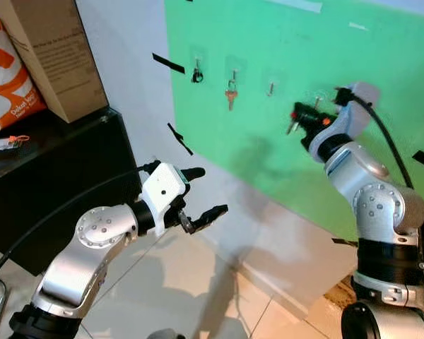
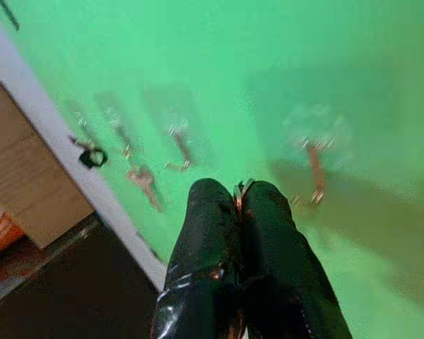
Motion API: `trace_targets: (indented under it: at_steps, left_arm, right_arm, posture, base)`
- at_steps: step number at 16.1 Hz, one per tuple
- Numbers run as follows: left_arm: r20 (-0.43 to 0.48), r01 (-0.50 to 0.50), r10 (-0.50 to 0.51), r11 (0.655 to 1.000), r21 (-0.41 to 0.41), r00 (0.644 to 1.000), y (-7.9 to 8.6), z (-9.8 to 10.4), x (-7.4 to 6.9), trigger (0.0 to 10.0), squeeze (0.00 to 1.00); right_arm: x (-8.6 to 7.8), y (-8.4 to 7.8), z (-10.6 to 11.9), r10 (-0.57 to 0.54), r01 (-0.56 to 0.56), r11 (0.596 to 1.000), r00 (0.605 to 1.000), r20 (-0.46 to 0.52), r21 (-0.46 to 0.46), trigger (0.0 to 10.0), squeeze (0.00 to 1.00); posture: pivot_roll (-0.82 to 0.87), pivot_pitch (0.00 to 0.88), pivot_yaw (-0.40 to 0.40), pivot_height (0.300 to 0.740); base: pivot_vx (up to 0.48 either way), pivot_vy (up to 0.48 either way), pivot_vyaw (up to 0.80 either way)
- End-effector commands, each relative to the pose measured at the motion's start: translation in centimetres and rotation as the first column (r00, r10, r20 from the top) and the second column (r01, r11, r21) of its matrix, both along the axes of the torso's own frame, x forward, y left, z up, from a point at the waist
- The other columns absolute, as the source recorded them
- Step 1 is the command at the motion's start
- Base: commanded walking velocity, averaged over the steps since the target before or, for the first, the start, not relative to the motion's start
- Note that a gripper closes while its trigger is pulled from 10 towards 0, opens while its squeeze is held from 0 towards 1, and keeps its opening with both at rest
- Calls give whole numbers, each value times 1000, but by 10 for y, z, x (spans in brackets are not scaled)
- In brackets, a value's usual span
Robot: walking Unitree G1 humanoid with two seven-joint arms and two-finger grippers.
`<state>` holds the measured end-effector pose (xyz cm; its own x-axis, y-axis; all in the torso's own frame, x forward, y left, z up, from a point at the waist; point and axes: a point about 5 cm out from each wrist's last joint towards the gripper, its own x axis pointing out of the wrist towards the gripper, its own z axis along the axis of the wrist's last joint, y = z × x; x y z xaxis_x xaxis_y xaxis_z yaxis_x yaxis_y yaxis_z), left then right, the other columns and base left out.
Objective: Hang keys on a hook
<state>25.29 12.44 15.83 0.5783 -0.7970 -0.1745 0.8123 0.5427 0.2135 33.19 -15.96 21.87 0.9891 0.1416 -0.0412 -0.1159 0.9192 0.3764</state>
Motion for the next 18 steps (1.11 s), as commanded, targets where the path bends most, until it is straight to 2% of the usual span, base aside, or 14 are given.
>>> trace_targets:
  at_steps: [1, 8, 14, 18]
  left_arm:
    - [9, -2, 2, 1000, 8, 1000, 2, 3, -1, 10000, 0]
    - [3, 10, -10, 1000, 5, 1000, -1, 2, -1, 10000, 0]
    - [2, 5, -5, 1000, 8, 1000, 1, 3, -2, 10000, 0]
    - [4, 0, 0, 1000, 5, 1000, 0, 3, -2, 10000, 0]
  right_arm:
    - [3, -5, 5, -39, 39, 999, 999, 14, 4, 10000, 0]
    - [-8, -29, 5, -81, 80, 997, 997, 16, 6, 10000, 0]
    - [-3, -18, -2, -55, 55, 998, 998, -19, -24, 10000, 0]
    - [-5, -8, 7, 15, -14, 1000, 999, 39, -26, 10000, 0]
  posture:
    - [-44, 0, 7, 740]
    - [-58, 0, 19, 740]
    - [-47, 0, 9, 740]
    - [-50, 0, 7, 740]
  base:
    - [0, 0, 0]
    - [0, 0, 0]
    - [0, 0, 0]
    - [0, 0, 0]
